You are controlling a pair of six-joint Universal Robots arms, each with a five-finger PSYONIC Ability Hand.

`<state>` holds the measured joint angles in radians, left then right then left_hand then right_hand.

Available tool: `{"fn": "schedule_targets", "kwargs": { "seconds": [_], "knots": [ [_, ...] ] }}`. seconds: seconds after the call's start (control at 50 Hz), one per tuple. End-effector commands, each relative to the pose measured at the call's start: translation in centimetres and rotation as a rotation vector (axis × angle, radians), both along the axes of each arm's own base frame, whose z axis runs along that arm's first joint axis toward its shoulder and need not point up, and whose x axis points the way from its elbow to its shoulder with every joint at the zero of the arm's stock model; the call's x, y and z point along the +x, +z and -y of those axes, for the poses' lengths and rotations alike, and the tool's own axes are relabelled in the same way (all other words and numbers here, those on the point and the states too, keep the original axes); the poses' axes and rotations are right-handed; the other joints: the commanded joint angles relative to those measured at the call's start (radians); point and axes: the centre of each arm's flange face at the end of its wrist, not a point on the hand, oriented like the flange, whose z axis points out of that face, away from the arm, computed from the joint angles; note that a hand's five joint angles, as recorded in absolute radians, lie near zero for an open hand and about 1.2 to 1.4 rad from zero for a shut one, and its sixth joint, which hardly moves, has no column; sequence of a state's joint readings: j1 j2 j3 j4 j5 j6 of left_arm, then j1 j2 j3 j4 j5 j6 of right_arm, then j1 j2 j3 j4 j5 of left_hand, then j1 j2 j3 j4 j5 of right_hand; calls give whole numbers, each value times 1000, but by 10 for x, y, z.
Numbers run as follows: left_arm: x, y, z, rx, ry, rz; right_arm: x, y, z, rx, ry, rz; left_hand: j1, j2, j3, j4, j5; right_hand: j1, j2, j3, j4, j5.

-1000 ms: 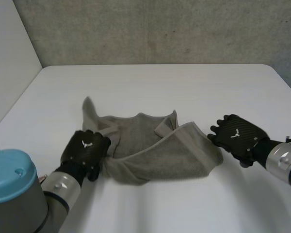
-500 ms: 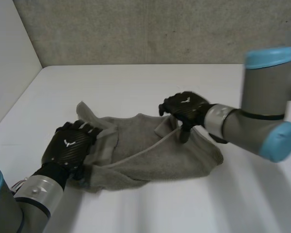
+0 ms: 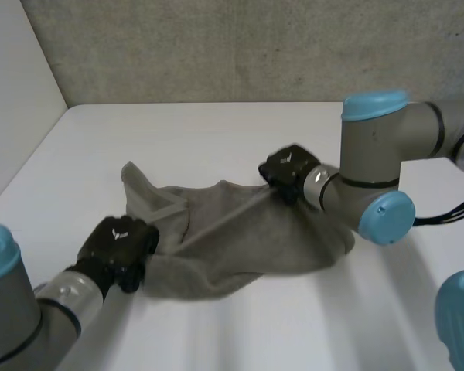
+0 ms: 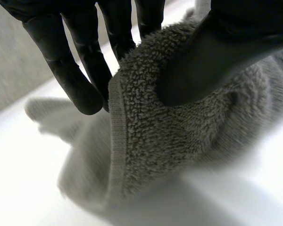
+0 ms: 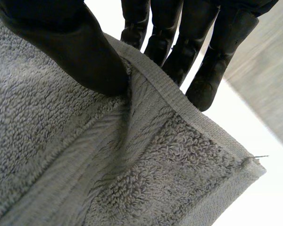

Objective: Fold the towel.

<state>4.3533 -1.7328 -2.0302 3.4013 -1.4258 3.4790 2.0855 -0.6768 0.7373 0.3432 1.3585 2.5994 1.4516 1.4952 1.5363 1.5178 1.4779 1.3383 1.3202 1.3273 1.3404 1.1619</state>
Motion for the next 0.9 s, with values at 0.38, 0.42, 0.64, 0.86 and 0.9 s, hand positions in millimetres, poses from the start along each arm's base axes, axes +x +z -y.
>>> {"fn": "schedule_targets", "kwargs": {
  "seconds": [0.38,0.42,0.64,0.86,0.9],
  "knots": [
    [-63,232,99,-878,140,-420,-49,184,0,-715,-135,595,-55,-99,-140,-122,-256,58,76,69,56,60],
    [-65,207,95,-813,129,-386,-52,171,-3,-672,-120,559,-55,-99,-140,-122,-256,58,76,69,56,60],
    [-57,38,48,-470,-14,-106,-85,65,-23,-365,-46,364,-55,-99,-140,-122,-256,58,76,69,56,60],
    [-43,-36,27,-418,-105,229,-103,-17,-60,-166,-50,96,-55,-99,-140,-122,-256,58,76,69,56,60],
    [-42,-33,27,-427,-98,236,-107,-23,-64,-139,-52,61,-55,-99,-140,-122,-256,58,76,69,56,60]
  ]
}}
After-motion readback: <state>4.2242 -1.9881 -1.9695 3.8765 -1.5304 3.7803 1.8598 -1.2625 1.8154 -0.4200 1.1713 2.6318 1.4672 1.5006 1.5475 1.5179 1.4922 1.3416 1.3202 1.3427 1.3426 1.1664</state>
